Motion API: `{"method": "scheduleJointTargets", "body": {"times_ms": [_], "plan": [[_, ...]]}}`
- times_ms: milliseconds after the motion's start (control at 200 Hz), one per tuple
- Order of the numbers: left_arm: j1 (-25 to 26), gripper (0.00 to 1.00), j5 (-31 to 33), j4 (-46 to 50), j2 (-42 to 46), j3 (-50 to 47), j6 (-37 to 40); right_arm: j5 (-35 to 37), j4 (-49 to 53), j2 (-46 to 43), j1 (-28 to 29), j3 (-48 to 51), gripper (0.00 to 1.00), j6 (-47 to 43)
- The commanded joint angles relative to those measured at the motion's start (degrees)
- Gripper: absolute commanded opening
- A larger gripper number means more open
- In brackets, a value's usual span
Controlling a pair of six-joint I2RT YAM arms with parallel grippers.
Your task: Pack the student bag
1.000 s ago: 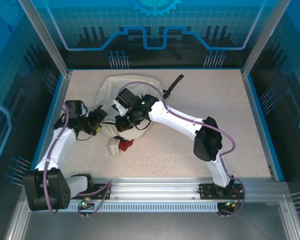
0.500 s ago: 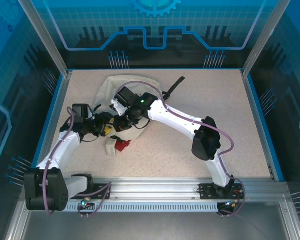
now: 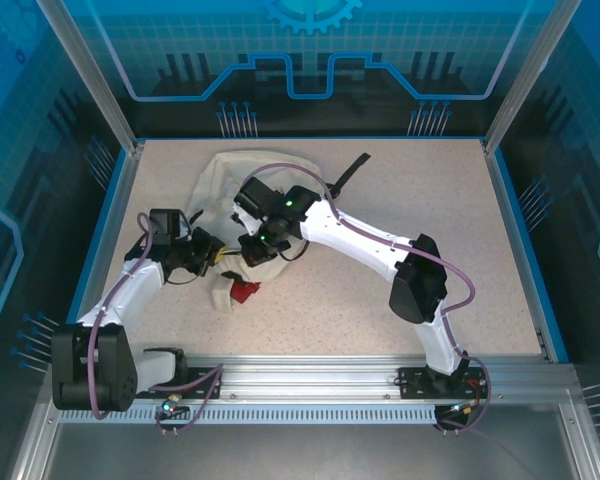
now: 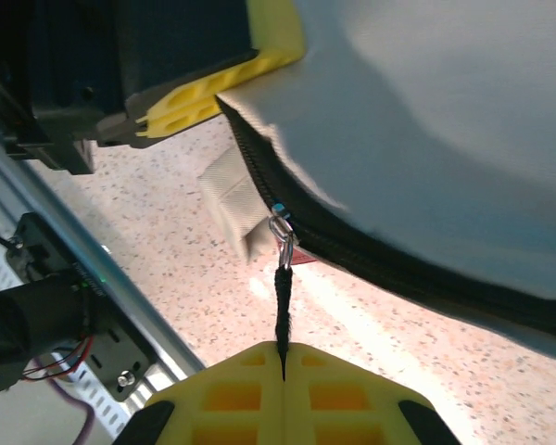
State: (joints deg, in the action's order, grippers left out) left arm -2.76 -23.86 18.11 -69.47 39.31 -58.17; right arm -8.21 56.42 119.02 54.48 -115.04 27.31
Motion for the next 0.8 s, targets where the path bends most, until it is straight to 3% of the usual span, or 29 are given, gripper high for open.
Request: {"method": "scheduleJointTargets", "body": {"times_ms": [0, 145, 540, 795], "plan": [[-0.14, 0.05, 4.76, 1.36, -0.99, -1.51, 1.74, 4.75, 5.68, -2.8, 0.57, 0.8, 0.0, 0.01], [-0.14, 0.0, 6.68, 2.36, -1.29, -1.68, 2.85, 8.54, 7.94, -2.02, -0.14, -0.25, 0.0, 0.35], [-0.47, 0.0, 11.8, 5.59, -1.64, -1.89, 5.6, 17.32, 13.9, -1.4, -3.07, -3.61, 0.0, 1.13], [-1.58, 0.0, 12.89, 6.77, -1.26, -2.42, 6.62, 21.29, 14.29, -1.68, -8.3, 1.26, 0.0, 2.57]]}}
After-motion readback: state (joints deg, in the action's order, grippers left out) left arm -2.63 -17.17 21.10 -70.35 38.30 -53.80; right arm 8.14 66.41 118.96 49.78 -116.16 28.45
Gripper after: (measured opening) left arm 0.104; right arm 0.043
